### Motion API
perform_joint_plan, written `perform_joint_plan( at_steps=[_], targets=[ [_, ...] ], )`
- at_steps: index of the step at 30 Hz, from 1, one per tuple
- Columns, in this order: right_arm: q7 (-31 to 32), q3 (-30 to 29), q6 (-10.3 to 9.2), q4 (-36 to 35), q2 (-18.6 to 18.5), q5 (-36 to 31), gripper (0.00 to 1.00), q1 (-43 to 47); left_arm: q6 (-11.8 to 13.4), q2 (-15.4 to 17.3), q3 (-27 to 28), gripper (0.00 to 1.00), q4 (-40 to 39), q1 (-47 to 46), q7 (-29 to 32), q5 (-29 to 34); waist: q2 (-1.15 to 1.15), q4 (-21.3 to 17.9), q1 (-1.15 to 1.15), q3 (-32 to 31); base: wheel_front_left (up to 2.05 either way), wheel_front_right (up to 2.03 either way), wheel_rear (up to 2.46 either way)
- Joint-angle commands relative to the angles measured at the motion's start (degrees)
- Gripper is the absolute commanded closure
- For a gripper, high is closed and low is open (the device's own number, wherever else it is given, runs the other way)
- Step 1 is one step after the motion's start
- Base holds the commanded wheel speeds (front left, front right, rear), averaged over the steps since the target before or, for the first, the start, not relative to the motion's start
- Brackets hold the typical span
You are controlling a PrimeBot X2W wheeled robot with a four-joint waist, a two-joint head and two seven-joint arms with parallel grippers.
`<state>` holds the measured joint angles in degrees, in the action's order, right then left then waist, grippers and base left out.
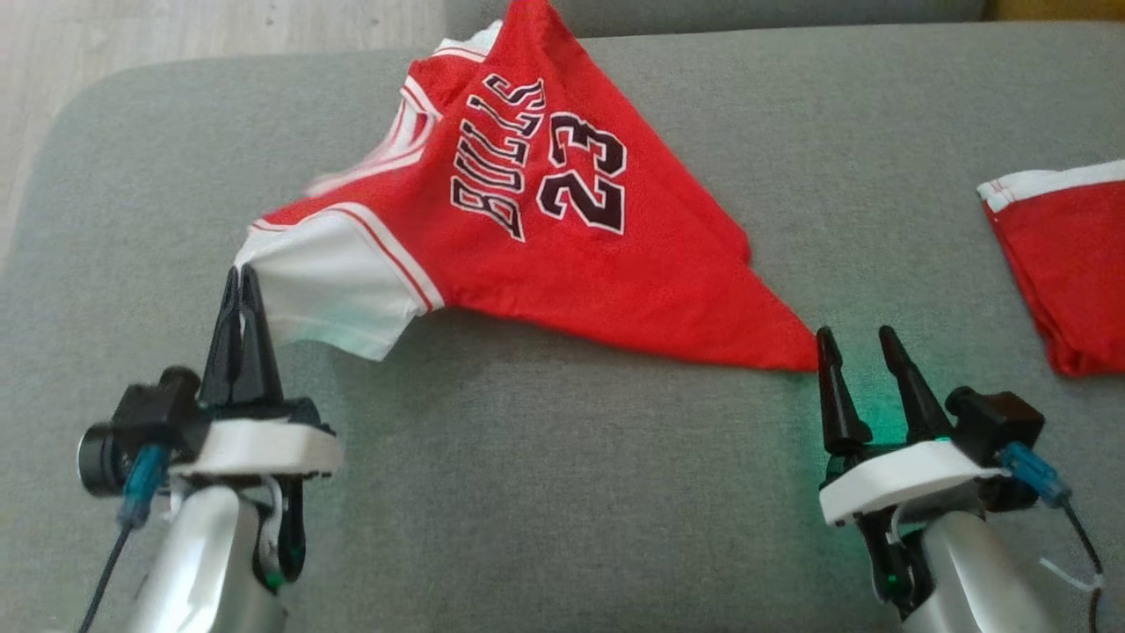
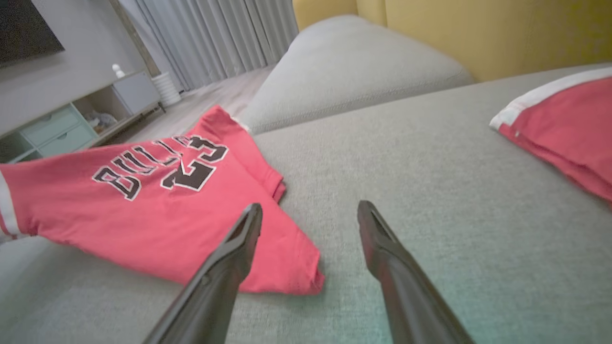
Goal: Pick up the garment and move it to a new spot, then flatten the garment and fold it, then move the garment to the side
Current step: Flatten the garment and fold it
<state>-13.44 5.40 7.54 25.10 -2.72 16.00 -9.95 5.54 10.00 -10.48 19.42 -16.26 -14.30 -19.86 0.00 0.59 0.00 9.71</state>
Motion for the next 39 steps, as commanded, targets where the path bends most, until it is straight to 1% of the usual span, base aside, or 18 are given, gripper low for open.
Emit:
perform_joint_plan(
  at_steps=[1, 4, 8, 16, 27, 28, 29, 30, 31, 35, 39],
  targets=[
    [0.2, 1.4, -0.05, -1.2, -0.2, -0.5, 0.0, -1.2, 0.1, 0.7, 2.9, 1.0, -2.4, -0.5, -0.7, 0.8, 0.0, 0.4, 0.0, -0.3, 0.0, 0.0, 0.0],
    [2.3, 1.1, -0.05, 0.5, -0.2, -1.0, 0.0, -1.5, -0.4, -0.3, 5.3, 1.0, -5.8, 1.4, -0.7, 2.7, 0.0, 1.0, 0.0, -0.5, 0.0, 0.0, 0.0],
    [4.9, 2.3, -0.05, 2.1, -0.2, -0.5, 0.0, -1.7, -1.5, -2.0, 7.8, 1.0, -7.8, 2.8, -0.7, 4.8, 0.0, 1.7, 0.0, -0.5, 0.0, 0.0, 0.0],
    [9.8, 6.1, -0.05, 4.6, -0.2, 1.0, 0.0, -1.3, -4.5, -4.4, 10.3, 1.0, -7.3, 3.6, -0.7, 7.6, 0.0, 2.2, 0.0, -0.6, 0.0, 0.0, 0.0],
    [11.9, 10.4, -0.05, 7.0, -0.2, 3.8, 0.0, -3.7, -7.0, -5.8, 12.0, 1.0, -6.5, 2.2, -0.7, 9.8, 0.0, 2.6, 0.0, 0.0, 0.0, 0.0, 0.0],
    [12.0, 10.5, -0.05, 7.3, -0.2, 3.9, 0.11, -4.0, -7.2, -6.0, 12.0, 1.0, -6.4, 2.1, -0.7, 9.9, 0.0, 2.7, 0.0, 0.1, 0.0, 0.0, 0.0],
    [11.9, 10.7, -0.05, 7.6, -0.2, 4.0, 0.3, -4.2, -7.3, -6.0, 12.1, 1.0, -6.4, 2.0, -0.7, 10.0, 0.0, 2.7, 0.0, 0.2, 0.0, 0.0, 0.0],
    [11.7, 11.0, -0.05, 7.8, -0.2, 4.3, 0.6, -4.5, -7.5, -6.1, 12.2, 1.0, -6.3, 1.9, -0.7, 10.1, 0.0, 2.7, 0.0, 0.3, 0.0, 0.0, 0.0],
    [11.4, 11.2, -0.05, 7.9, -0.2, 4.6, 1.0, -4.7, -7.6, -6.2, 12.2, 1.0, -6.2, 1.8, -0.7, 10.2, 0.0, 2.8, 0.0, 0.4, 0.0, 0.0, 0.0],
    [10.3, 11.3, -0.05, 8.9, -0.2, 4.5, 1.0, -5.6, -8.1, -6.5, 12.5, 1.0, -5.9, 1.7, -0.7, 10.5, 0.0, 2.7, 0.0, 0.4, 0.0, 0.0, 0.0],
    [7.5, 11.2, -0.05, 8.4, -0.2, 4.1, 1.0, -6.3, -8.8, -6.6, 13.3, 1.0, -6.2, 1.6, -0.7, 10.1, 0.0, 2.2, 0.0, -0.5, 0.0, 0.0, 0.0]
  ],
)
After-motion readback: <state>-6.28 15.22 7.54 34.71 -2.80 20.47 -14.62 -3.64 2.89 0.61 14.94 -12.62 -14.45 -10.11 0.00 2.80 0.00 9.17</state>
